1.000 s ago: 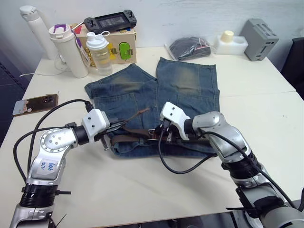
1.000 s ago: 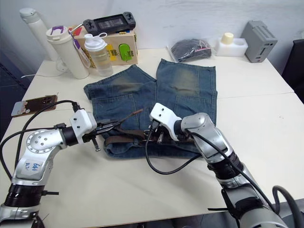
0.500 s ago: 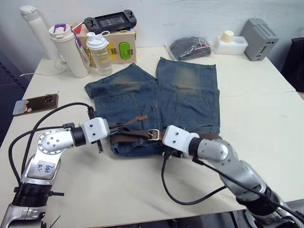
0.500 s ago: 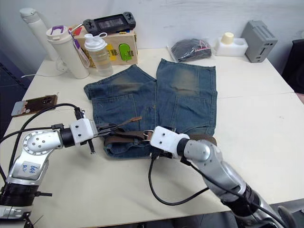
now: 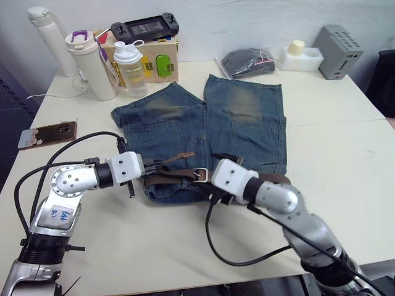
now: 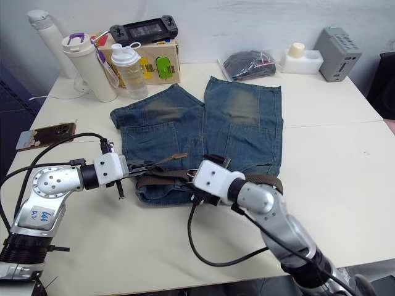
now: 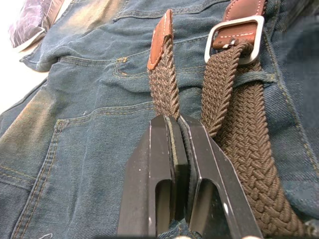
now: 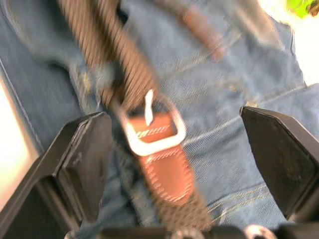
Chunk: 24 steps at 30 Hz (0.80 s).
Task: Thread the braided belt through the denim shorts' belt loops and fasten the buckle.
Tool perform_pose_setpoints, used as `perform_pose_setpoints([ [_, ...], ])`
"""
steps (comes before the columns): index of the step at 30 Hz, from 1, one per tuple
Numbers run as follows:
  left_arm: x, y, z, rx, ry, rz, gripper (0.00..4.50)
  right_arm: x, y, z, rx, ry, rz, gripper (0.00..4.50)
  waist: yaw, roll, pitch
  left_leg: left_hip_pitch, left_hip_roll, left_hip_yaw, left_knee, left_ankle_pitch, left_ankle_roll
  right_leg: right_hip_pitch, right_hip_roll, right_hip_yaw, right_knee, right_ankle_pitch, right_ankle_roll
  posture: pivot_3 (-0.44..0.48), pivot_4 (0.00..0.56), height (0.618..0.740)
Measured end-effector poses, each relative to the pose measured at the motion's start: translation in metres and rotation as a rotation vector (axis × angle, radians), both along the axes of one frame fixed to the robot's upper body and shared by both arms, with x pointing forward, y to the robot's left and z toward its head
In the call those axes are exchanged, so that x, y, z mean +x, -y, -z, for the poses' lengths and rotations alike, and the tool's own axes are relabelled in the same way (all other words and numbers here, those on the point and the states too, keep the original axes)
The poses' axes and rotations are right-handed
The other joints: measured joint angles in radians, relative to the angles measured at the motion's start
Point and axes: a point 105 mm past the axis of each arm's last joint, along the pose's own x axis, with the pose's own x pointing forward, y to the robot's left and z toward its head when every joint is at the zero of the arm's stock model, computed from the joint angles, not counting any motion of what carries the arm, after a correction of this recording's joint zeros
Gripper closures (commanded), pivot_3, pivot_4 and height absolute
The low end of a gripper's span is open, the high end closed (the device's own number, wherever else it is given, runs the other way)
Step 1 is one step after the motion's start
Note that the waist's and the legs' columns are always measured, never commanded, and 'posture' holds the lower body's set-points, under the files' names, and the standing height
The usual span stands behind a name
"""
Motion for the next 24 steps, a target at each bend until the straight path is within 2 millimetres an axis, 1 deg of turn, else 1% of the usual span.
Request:
perform_pose_setpoints([
  [2, 0.001, 0.001, 0.0, -0.003, 0.001, 0.002, 4.5, 0.003, 0.0, -0.017, 0.063, -0.004, -0.024, 0.57, -0.001, 0.0, 0.0, 0.0, 0.0, 0.0, 0.0, 0.0, 0.0, 0.0, 0.0, 0.0, 0.002, 0.0, 0.0, 0.0, 0.15, 0.682],
  [4, 0.001, 0.001, 0.0, -0.006, 0.002, 0.001, 4.5, 0.013, -0.001, -0.022, 0.08, -0.014, -0.018, 1.33, -0.003, 0.0, 0.0, 0.001, 0.0, 0.0, 0.0, 0.0, 0.0, 0.0, -0.001, 0.0, 0.002, 0.0, 0.0, 0.0, 0.15, 0.682],
  [5, 0.001, 0.001, 0.0, -0.006, 0.002, 0.0, 4.5, 0.018, 0.0, -0.021, 0.078, -0.024, -0.006, 1.8, -0.002, 0.0, 0.0, 0.001, 0.0, 0.0, 0.0, 0.0, 0.0, 0.0, 0.0, 0.0, 0.003, 0.0, 0.0, 0.0, 0.15, 0.682],
  [6, 0.001, 0.001, 0.0, -0.007, 0.002, -0.001, 4.5, 0.026, 0.002, -0.015, 0.069, -0.048, 0.018, 2.34, -0.002, 0.0, 0.0, 0.0, 0.0, 0.0, 0.0, 0.0, 0.0, -0.001, -0.001, 0.0, 0.003, 0.0, 0.0, 0.0, 0.15, 0.682],
  [7, 0.002, 0.001, 0.0, -0.008, 0.002, -0.003, 4.5, 0.029, 0.002, -0.01, 0.058, -0.067, 0.025, 2.8, -0.002, 0.0, 0.0, 0.0, 0.0, 0.0, 0.0, 0.0, 0.0, -0.001, -0.001, 0.0, 0.003, 0.0, 0.0, 0.0, 0.15, 0.682],
  [8, 0.002, 0.001, 0.0, -0.009, 0.002, -0.004, 4.5, 0.032, 0.001, -0.003, 0.044, -0.093, 0.025, 3.35, -0.002, 0.0, 0.0, 0.0, 0.0, 0.0, 0.0, 0.0, 0.0, -0.001, -0.001, 0.0, 0.003, 0.0, 0.0, 0.0, 0.15, 0.682],
  [9, 0.002, 0.001, 0.0, -0.01, 0.003, -0.005, 4.5, 0.033, 0.0, 0.003, 0.032, -0.116, 0.023, 3.69, -0.002, 0.0, 0.0, 0.0, 0.0, 0.0, 0.0, 0.0, 0.0, -0.001, -0.001, 0.0, 0.003, 0.0, 0.0, 0.0, 0.15, 0.682],
  [10, 0.002, 0.001, 0.0, -0.011, 0.004, -0.007, 4.5, 0.034, -0.002, 0.007, 0.024, -0.136, 0.016, 4.23, -0.002, 0.0, 0.0, 0.0, -0.001, 0.0, 0.0, 0.0, 0.0, -0.001, -0.001, 0.0, 0.003, 0.0, 0.0, 0.0, 0.15, 0.682],
  [11, 0.002, 0.001, 0.0, -0.012, 0.006, -0.009, 4.5, 0.034, -0.003, 0.011, 0.016, -0.162, 0.004, 4.44, -0.002, 0.0, 0.0, 0.0, -0.001, 0.0, 0.0, 0.0, 0.0, -0.001, -0.001, 0.0, 0.003, 0.0, 0.0, 0.0, 0.15, 0.682],
  [16, 0.002, 0.001, -0.001, -0.017, 0.014, -0.015, 4.5, 0.037, -0.007, 0.017, -0.032, -0.247, -0.075, 4.44, -0.002, 0.0, 0.0, 0.0, 0.0, 0.0, 0.0, 0.0, 0.0, -0.001, -0.001, 0.0, 0.003, 0.0, 0.0, 0.0, 0.15, 0.682],
  [20, 0.002, 0.001, -0.001, -0.019, 0.015, -0.018, 4.5, 0.039, -0.007, 0.03, -0.08, -0.296, -0.107, 4.44, -0.002, 0.0, 0.0, 0.0, -0.001, 0.0, 0.0, 0.0, 0.0, -0.001, -0.001, 0.0, 0.003, 0.0, 0.0, 0.0, 0.15, 0.682],
  [22, 0.002, 0.001, -0.001, -0.019, 0.015, -0.019, 4.5, 0.039, -0.01, 0.033, -0.1, -0.301, -0.129, 4.44, -0.003, 0.0, 0.0, 0.0, -0.001, 0.0, 0.0, 0.0, 0.0, -0.001, -0.001, 0.0, 0.003, 0.0, 0.0, 0.0, 0.15, 0.682],
  [24, 0.002, 0.001, -0.001, -0.021, 0.017, -0.021, 4.5, 0.038, -0.015, 0.033, -0.115, -0.286, -0.152, 4.44, -0.003, 0.0, 0.0, 0.0, 0.0, 0.0, 0.0, 0.0, 0.0, -0.001, -0.001, 0.0, 0.004, 0.0, 0.0, 0.0, 0.15, 0.682],
])
